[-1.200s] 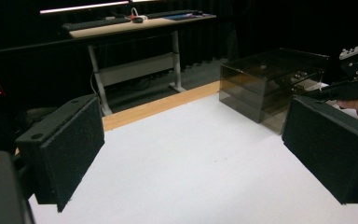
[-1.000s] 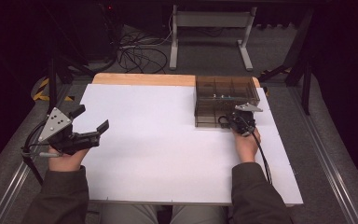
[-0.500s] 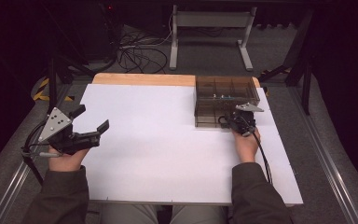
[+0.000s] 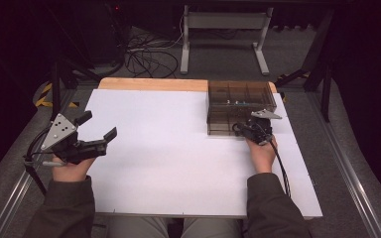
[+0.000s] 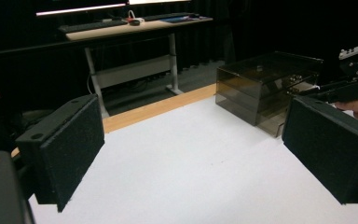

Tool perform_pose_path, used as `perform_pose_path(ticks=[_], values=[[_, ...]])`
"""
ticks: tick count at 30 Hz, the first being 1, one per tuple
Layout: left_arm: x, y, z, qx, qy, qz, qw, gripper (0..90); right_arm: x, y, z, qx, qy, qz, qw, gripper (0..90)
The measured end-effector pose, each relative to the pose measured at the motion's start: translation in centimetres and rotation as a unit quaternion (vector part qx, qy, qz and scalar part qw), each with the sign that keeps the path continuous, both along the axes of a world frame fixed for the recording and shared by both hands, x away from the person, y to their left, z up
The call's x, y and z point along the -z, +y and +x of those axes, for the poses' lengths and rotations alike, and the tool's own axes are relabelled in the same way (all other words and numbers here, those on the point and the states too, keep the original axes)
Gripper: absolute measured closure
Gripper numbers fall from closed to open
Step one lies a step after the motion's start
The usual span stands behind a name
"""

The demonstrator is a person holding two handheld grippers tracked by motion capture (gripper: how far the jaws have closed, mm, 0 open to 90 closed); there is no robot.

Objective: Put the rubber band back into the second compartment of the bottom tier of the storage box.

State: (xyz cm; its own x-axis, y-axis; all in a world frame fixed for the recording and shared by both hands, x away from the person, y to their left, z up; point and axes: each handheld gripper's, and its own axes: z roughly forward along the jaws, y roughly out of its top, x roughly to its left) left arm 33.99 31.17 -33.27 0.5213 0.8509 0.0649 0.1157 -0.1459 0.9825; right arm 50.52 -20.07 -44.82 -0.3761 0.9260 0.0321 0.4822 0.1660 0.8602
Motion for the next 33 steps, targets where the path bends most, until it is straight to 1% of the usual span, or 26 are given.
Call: perform_pose_path(ticks=[6,11,16,33], values=[[0.0,-0.1,0.1,0.003,-0.002,-0.001,1.0,6.4,-0.3,0.2,-0.4,-0.007,-0.001,0.001,1.0,53.6],[-0.1,-0.1,0.1,0.002,-0.003,-0.002,1.0,6.4,-0.5,0.4,-0.6,-0.015,-0.001,0.001,0.9999,48.8],[-0.1,0.0,0.0,0.003,-0.003,-0.002,1.0,6.4,-0.6,0.5,-0.9,-0.014,0.0,0.006,0.9999,44.2],[-0.3,0.1,-0.1,0.005,-0.007,-0.006,0.9999,6.4,-0.9,0.8,-1.9,-0.024,0.005,0.012,0.9996,35.7]])
